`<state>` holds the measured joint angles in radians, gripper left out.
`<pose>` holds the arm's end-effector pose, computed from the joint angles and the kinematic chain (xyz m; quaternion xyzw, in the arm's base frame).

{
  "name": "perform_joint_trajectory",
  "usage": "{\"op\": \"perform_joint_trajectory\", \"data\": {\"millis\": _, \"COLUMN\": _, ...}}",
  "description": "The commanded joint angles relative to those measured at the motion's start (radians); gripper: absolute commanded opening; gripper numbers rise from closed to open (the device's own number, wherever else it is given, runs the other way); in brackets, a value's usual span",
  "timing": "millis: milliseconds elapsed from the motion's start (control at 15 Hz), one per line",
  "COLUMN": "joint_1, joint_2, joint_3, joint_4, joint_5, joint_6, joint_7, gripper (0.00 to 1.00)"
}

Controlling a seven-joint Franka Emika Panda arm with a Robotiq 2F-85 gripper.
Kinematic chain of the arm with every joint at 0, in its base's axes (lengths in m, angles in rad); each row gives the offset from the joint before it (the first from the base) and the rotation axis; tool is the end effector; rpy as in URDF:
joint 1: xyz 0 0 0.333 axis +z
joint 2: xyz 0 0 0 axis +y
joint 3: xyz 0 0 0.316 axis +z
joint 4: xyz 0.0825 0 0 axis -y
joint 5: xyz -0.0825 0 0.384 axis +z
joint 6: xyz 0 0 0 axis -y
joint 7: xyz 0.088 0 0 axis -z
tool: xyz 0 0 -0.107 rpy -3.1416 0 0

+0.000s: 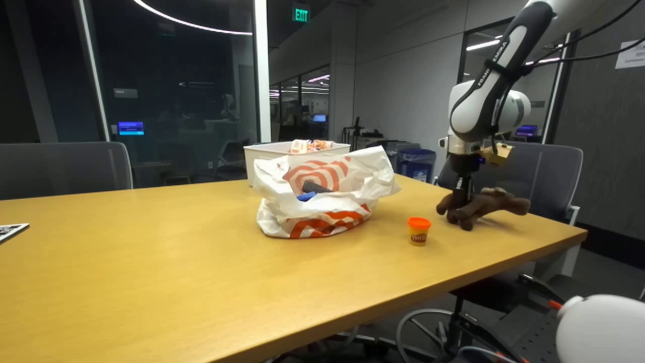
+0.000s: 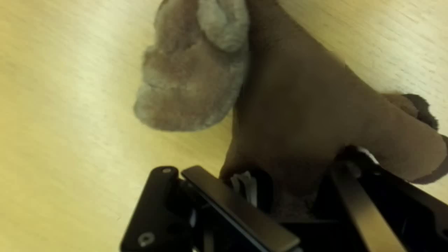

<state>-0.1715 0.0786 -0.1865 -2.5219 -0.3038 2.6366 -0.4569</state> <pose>0.4392 -0.1573 0.2511 0.9800 0.1801 -0.0167 0.0830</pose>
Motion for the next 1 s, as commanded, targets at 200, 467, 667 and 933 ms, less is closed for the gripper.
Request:
{"op": "perform_joint_trajectory", "data": {"millis": 200, "joint_1": -0.027, "joint_2": -0.371, "joint_3": 0.025, "joint_4": -0.009, "joint_5": -0.34, "joint_6": -0.086, "joint_7": 0.26, "gripper": 0.09}}
{"op": "perform_joint_trajectory", "data": {"millis": 467, "joint_1": -0.001, "joint_2": -0.503, "joint_3": 0.105, "joint_4": 0.03, "joint_5": -0.407, "joint_6": -0.066, "joint_7": 0.308, "gripper": 0.09}}
{"op": "perform_joint_trajectory", "data": {"millis": 667, "joint_1": 0.052, "joint_2": -0.532, "joint_3": 0.189, "joint_4": 0.08, "joint_5": -0.404, "joint_6": -0.032, "joint_7": 0.311, "gripper": 0.09}}
{"op": "perform_joint_trajectory", "data": {"millis": 933, "joint_1": 0.139, "joint_2": -0.482, "joint_3": 0.286, "joint_4": 0.162, "joint_5": -0.402, "joint_6": 0.037, "joint_7": 0.3, "gripper": 0.09}}
